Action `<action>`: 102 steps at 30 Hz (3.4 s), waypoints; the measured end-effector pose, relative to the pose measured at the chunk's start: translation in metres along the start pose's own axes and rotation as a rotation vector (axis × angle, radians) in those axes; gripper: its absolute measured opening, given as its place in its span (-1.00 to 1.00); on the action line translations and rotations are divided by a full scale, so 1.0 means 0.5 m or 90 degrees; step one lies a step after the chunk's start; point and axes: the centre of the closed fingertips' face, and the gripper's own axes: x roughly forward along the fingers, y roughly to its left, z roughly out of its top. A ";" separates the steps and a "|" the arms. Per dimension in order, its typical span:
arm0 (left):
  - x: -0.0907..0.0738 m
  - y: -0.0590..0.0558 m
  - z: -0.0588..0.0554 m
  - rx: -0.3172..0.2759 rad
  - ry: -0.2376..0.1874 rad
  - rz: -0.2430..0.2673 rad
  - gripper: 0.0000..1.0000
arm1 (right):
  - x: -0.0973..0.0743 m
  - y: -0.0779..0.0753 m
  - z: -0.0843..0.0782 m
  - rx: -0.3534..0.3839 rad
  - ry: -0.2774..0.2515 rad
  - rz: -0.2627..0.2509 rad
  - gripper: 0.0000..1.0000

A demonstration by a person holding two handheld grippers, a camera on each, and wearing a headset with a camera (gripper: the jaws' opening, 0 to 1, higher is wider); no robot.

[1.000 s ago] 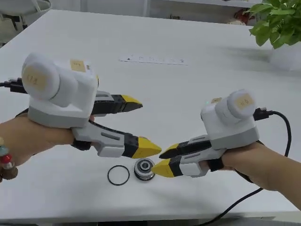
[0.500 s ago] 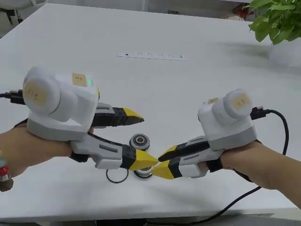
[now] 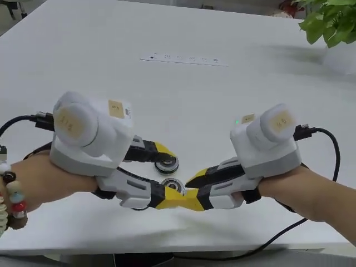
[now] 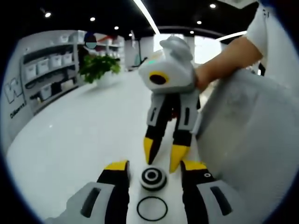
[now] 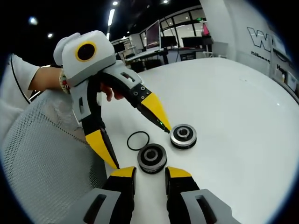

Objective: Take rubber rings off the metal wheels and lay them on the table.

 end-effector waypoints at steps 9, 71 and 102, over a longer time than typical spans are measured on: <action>0.003 0.023 -0.015 -0.028 0.002 0.023 -0.37 | 0.004 -0.007 -0.004 -0.015 0.007 -0.011 -0.59; 0.016 0.014 -0.044 -0.034 -0.006 0.022 -0.71 | -0.014 -0.034 0.009 0.234 -0.043 -0.020 -1.00; 0.018 0.011 -0.046 -0.008 0.003 0.017 -0.73 | -0.013 0.000 0.037 0.217 -0.058 0.010 -1.00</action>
